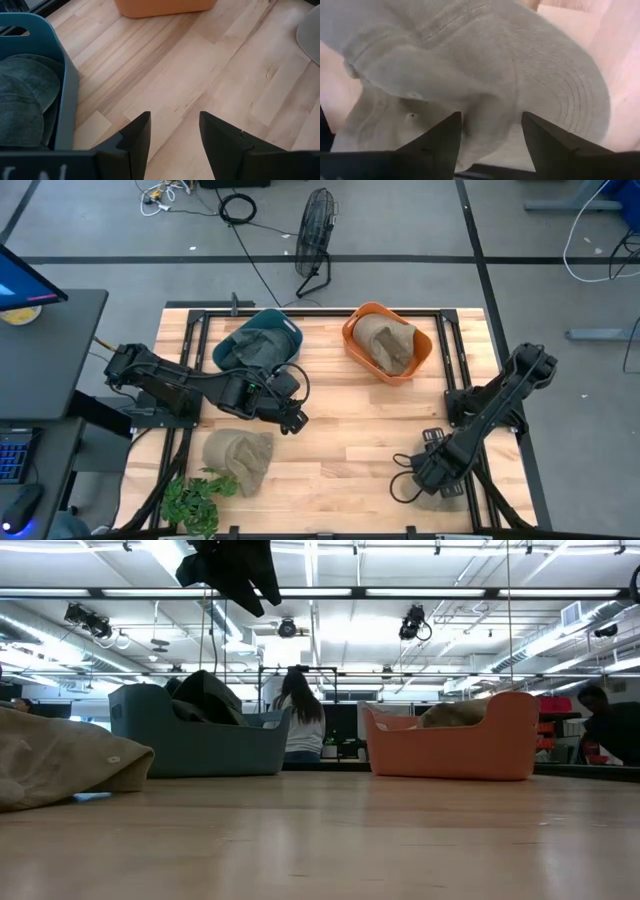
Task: Pick & Place hat
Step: Put the right brown cap into the orange bin
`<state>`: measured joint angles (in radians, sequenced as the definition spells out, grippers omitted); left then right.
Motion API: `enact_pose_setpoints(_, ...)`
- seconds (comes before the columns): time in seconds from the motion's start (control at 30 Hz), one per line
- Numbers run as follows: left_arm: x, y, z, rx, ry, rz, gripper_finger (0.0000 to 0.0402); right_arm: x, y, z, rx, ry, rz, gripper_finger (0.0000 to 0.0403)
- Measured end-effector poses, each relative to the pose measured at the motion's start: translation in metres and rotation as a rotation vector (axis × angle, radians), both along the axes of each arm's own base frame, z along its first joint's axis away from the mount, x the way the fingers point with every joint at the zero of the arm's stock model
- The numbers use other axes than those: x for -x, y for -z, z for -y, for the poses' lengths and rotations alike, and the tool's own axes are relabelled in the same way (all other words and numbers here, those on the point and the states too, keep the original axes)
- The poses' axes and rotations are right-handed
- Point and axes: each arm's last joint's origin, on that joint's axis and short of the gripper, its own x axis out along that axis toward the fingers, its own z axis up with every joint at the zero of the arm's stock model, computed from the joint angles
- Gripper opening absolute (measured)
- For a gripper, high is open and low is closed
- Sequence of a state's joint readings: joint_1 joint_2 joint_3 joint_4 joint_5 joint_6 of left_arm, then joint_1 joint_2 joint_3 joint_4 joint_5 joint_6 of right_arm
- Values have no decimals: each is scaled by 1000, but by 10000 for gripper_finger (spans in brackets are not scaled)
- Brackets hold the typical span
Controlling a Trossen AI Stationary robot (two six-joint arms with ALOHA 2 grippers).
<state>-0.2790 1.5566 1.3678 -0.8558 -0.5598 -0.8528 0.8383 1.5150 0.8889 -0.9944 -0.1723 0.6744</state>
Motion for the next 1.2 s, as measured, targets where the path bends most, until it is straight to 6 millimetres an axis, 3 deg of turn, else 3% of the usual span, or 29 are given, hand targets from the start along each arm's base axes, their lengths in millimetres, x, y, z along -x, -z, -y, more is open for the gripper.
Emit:
enact_pose_setpoints(0.2,0,0,0,5,3,-1,172,1,8,2,-7,-36,30,193)
enact_pose_setpoints(0.3,0,0,0,5,3,-1,172,1,8,2,3,-77,39,143)
enact_pose_setpoints(0.47,0,0,0,6,4,-2,172,2,6,3,8,-72,29,23)
enact_pose_setpoints(0.53,0,0,0,15,10,-5,172,1,-1,3,-5,-83,26,13)
enact_pose_setpoints(0.67,0,0,1,27,18,-9,172,-3,-28,1,-22,-145,63,19)
enact_pose_setpoints(0.9,0,0,1,27,17,-9,172,-13,-103,17,125,-376,248,8)
enact_pose_setpoints(1.03,0,0,1,28,17,-8,172,-17,-139,37,366,-582,391,3)
enact_pose_setpoints(1.2,-1,0,1,30,17,1,172,-21,-156,74,581,-722,342,2)
